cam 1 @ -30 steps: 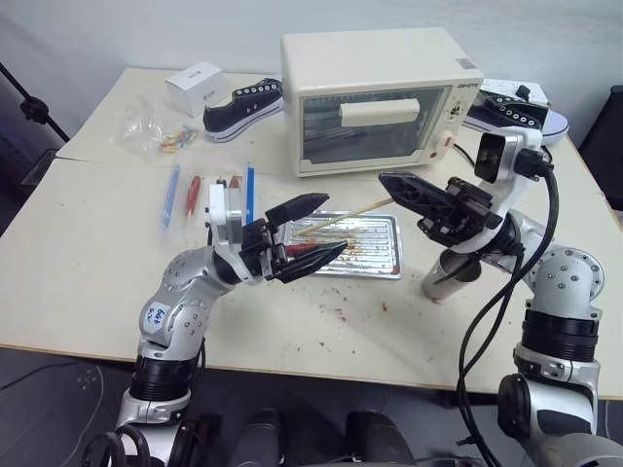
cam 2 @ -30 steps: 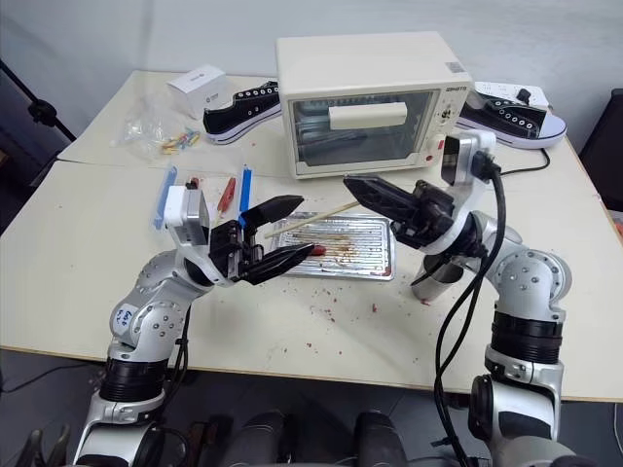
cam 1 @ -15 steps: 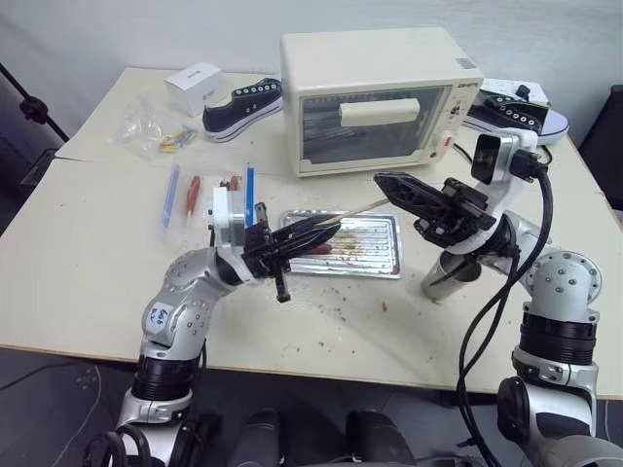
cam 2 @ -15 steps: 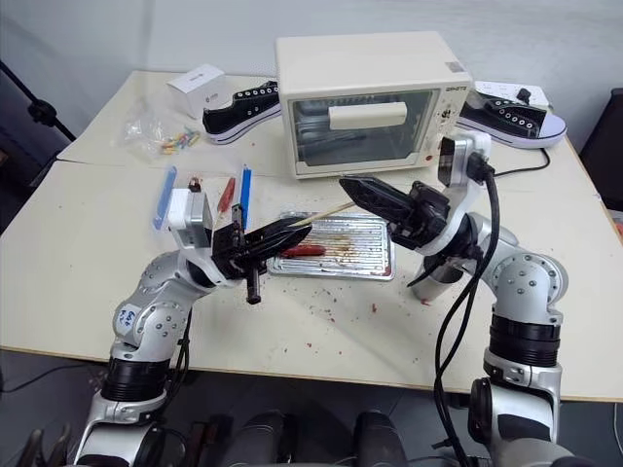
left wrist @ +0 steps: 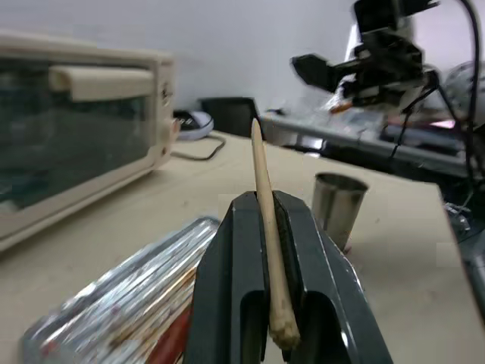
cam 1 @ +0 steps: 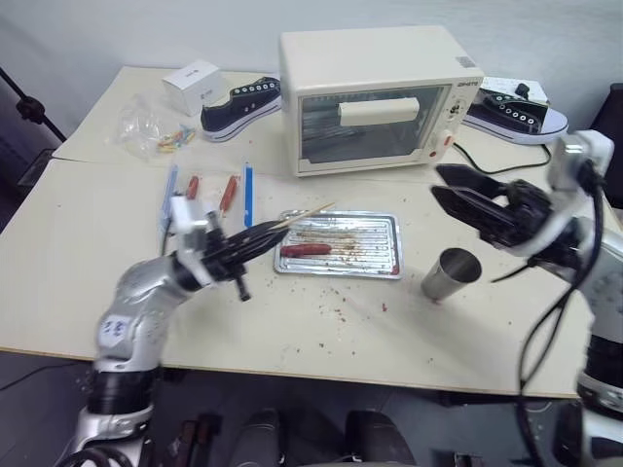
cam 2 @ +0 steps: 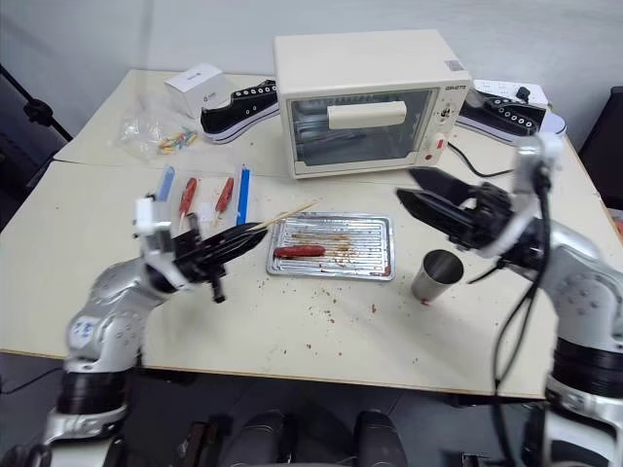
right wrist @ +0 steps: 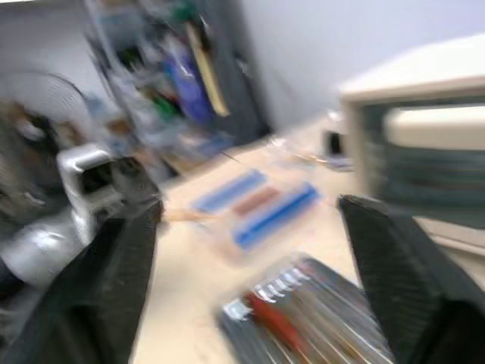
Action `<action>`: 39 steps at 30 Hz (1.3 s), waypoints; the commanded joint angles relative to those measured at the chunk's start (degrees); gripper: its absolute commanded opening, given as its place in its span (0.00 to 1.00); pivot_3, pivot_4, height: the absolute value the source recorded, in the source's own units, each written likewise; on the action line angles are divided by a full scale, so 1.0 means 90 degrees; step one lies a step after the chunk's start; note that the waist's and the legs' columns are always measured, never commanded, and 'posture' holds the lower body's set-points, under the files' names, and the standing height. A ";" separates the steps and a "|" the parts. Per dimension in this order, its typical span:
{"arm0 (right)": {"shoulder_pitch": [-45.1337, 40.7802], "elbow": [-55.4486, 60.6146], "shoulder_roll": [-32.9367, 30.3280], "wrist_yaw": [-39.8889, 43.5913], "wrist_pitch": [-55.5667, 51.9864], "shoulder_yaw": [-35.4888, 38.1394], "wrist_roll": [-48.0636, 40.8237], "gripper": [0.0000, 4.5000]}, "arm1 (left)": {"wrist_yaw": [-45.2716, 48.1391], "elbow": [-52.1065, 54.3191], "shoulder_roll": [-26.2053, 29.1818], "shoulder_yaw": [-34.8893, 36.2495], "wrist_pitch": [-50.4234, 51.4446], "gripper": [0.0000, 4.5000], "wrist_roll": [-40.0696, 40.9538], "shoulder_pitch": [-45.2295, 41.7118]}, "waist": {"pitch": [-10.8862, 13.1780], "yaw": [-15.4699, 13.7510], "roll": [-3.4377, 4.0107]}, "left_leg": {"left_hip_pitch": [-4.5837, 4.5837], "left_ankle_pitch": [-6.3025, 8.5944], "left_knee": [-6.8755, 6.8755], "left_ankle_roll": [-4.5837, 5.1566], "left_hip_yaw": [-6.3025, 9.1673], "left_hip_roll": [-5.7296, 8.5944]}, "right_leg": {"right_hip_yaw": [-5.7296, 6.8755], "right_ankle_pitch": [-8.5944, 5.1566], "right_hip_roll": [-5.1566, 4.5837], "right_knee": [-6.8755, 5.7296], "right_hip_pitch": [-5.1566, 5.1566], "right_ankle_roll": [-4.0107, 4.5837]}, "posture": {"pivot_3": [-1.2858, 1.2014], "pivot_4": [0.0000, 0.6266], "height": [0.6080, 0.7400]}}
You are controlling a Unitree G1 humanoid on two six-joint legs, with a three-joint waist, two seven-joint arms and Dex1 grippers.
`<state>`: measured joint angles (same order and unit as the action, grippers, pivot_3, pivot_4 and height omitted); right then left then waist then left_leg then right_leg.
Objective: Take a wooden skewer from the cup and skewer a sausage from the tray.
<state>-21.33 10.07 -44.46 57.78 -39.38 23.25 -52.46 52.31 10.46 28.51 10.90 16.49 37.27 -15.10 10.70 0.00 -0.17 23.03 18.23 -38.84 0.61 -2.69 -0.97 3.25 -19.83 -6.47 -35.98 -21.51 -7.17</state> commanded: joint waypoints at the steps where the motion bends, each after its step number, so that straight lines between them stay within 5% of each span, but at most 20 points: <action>1: 0.0846 0.0096 -0.0470 0.0750 0.1240 0.0440 0.0965 0.99 | 0.0010 0.0130 0.0369 0.0731 -0.0146 0.00 0.0028 0.0610 | 0.0000 0.0005 0.0000 | 0.0000 0.0000 0.0002 0.0000 0.0000 -0.0001 | 0.0001 0.0000 0.0000 0.0002 0.0000 0.0000 | 0.52 0.24 1.00; 8: 0.0777 0.0321 -0.0515 0.0678 0.1513 0.0116 0.1174 0.99 | -0.0021 -0.0187 0.0561 0.1417 -0.0336 0.00 -0.0031 0.1546 | 0.0001 0.0046 0.0000 | -0.0048 -0.0003 -0.0004 0.0008 -0.0025 -0.0001 | -0.0030 0.0004 -0.0010 0.0000 0.0022 -0.0006 | 0.52 0.24 1.00; 15: -0.1357 0.0557 -0.0351 0.0871 0.0667 -0.2139 0.1485 0.99 | -0.0080 -0.0133 0.0537 0.1385 -0.0364 0.00 -0.0036 0.1613 | 0.0001 0.0062 0.0000 | -0.0074 0.0001 0.0048 -0.0011 -0.0034 -0.0016 | -0.0047 0.0000 -0.0032 0.0012 0.0019 0.0003 | 0.52 0.24 1.00; 18: -0.2505 0.0160 0.0011 0.0313 0.0033 -0.3757 0.2761 0.99 | -0.0144 -0.0090 0.0516 0.1373 -0.0394 0.00 -0.0063 0.1611 | 0.0000 0.0119 0.0000 | -0.0071 -0.0003 0.0063 -0.0019 -0.0039 -0.0019 | -0.0045 0.0000 -0.0028 0.0000 0.0007 0.0004 | 0.52 0.24 1.00; 24: -0.3373 -0.1199 0.1388 -0.0165 0.0673 -0.5268 0.4269 0.99 | -0.0267 0.0183 0.0497 0.1296 -0.0394 0.00 -0.0101 0.1741 | -0.0006 0.0182 -0.0012 | -0.0061 -0.0007 0.0066 -0.0021 -0.0041 -0.0012 | -0.0027 -0.0001 -0.0028 0.0001 0.0002 0.0006 | 0.52 0.24 1.00; 31: -0.3805 -0.2431 0.2676 -0.0678 0.0841 -0.5612 0.5025 0.99 | -0.0479 0.0501 0.0439 0.1238 -0.0329 0.00 -0.0067 0.1904 | -0.0006 0.0204 -0.0012 | -0.0064 -0.0010 0.0063 -0.0017 -0.0047 -0.0009 | -0.0012 0.0000 -0.0023 -0.0012 0.0000 0.0005 | 0.52 0.24 1.00; 39: -0.3932 -0.2903 0.3096 -0.0603 0.1099 -0.5585 0.5481 0.99 | -0.0606 0.0675 0.0403 0.1207 -0.0289 0.00 -0.0025 0.2031 | -0.0006 0.0215 -0.0012 | -0.0064 -0.0011 0.0065 -0.0019 -0.0047 -0.0008 | -0.0008 0.0000 -0.0022 -0.0015 -0.0003 0.0005 | 0.52 0.24 1.00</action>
<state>-55.20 -16.94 -17.27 51.78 -31.01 -27.63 -3.42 47.06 14.87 32.27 21.34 14.25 36.39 3.03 10.65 1.94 -0.27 22.45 18.13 -38.25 0.45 -3.12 -1.05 3.18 -19.83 -6.66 -36.12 -21.53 -7.13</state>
